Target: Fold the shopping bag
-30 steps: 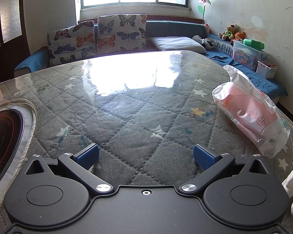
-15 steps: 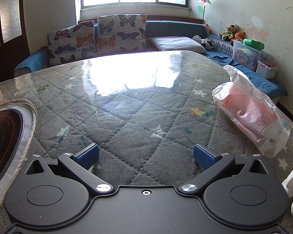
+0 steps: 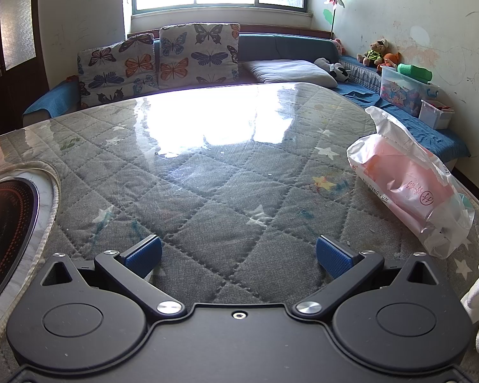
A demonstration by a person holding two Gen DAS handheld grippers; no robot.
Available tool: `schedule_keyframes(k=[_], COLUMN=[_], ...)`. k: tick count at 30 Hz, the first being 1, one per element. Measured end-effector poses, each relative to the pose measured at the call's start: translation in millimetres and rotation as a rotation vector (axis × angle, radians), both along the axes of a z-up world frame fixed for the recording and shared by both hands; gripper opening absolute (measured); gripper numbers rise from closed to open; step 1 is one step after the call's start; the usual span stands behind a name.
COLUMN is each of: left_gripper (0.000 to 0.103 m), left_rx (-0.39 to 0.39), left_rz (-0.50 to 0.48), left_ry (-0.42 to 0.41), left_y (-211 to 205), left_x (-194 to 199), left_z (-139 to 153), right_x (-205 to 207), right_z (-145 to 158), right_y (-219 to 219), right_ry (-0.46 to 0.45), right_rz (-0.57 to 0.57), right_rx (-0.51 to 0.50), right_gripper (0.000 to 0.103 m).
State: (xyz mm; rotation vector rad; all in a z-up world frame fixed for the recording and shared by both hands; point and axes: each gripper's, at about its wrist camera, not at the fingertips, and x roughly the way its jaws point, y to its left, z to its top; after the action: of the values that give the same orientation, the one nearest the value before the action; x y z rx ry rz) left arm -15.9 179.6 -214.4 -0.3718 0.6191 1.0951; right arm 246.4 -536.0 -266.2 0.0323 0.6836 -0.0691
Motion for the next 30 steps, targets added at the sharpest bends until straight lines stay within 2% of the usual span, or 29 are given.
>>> schedule_keyframes(k=[30], left_gripper=[0.103], left_rx=[0.0], left_rz=[0.0], left_ry=[0.0], left_y=[0], left_x=[1], left_z=[0], right_x=[-3], right_z=[3], right_y=[-17], right_ry=[0.001], right_rz=[0.0], right_rx=[0.001], right_gripper=[0.103])
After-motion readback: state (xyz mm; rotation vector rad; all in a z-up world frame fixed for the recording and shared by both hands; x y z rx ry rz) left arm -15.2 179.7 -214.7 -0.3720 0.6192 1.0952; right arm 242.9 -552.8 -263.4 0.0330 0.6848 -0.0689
